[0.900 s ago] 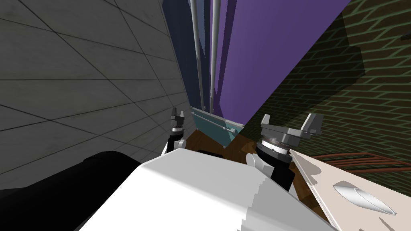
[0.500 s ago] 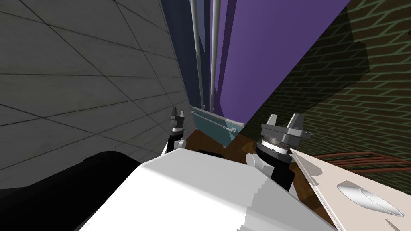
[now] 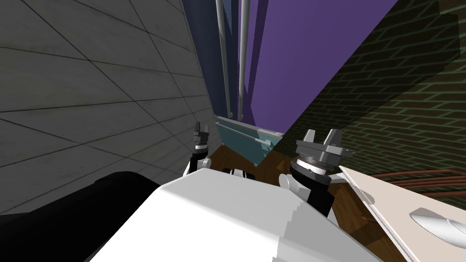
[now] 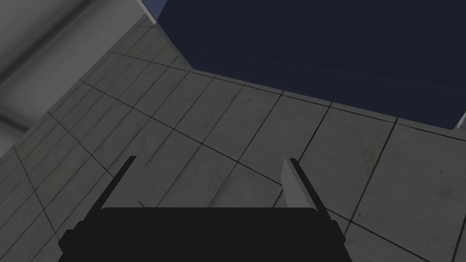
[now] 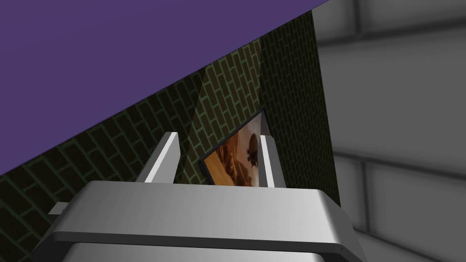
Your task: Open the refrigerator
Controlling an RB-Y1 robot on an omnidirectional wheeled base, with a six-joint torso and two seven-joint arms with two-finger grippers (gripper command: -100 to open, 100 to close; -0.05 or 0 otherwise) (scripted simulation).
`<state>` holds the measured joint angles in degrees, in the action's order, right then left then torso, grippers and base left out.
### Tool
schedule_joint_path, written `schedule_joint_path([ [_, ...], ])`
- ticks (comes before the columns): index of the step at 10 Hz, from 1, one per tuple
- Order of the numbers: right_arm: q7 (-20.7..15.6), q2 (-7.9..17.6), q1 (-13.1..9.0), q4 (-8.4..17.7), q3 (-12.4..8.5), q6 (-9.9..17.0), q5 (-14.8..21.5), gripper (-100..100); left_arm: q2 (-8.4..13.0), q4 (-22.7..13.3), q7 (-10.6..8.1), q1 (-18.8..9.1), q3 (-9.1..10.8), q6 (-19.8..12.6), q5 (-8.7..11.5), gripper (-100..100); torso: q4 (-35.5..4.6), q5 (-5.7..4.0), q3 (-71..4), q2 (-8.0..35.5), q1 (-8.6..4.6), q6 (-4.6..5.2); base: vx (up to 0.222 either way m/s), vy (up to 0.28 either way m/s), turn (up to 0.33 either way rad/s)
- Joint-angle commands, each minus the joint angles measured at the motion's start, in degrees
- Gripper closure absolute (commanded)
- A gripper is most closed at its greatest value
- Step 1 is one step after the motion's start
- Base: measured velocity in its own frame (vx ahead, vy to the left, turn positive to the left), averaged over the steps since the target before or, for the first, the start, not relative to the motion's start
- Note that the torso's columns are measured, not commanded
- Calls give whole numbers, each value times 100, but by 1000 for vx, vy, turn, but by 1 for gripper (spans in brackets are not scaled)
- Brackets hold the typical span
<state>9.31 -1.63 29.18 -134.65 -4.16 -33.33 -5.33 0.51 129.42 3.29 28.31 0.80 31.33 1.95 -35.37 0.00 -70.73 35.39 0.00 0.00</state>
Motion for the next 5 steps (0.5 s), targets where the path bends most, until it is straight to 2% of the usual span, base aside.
schedule_joint_path([
  [1, 0, 0, 0, 0, 0, 0, 0, 0, 205, -106, 13, -23, -18, 46, -15, -100, -423, 0, -846, 423, 0, 0, 22, 3, -27],
  [2, 0, 0, 0, 2, 0, 0, 0, 0, 293, -174, 22, -38, -30, 76, -25, -100, -611, 1, -1243, 611, 2, 1, 34, 5, -32],
  [3, 0, 0, 1, 3, 0, 1, 0, 0, 451, -349, 45, -76, -61, 154, -51, -100, -666, 1, -1358, 661, 3, 0, 60, 4, -48],
  [5, 0, 0, 2, 3, 0, 0, 0, 0, 571, -567, 73, -124, -100, 254, -83, -100, -686, 0, -1391, 676, 0, 0, 71, 7, -44],
])
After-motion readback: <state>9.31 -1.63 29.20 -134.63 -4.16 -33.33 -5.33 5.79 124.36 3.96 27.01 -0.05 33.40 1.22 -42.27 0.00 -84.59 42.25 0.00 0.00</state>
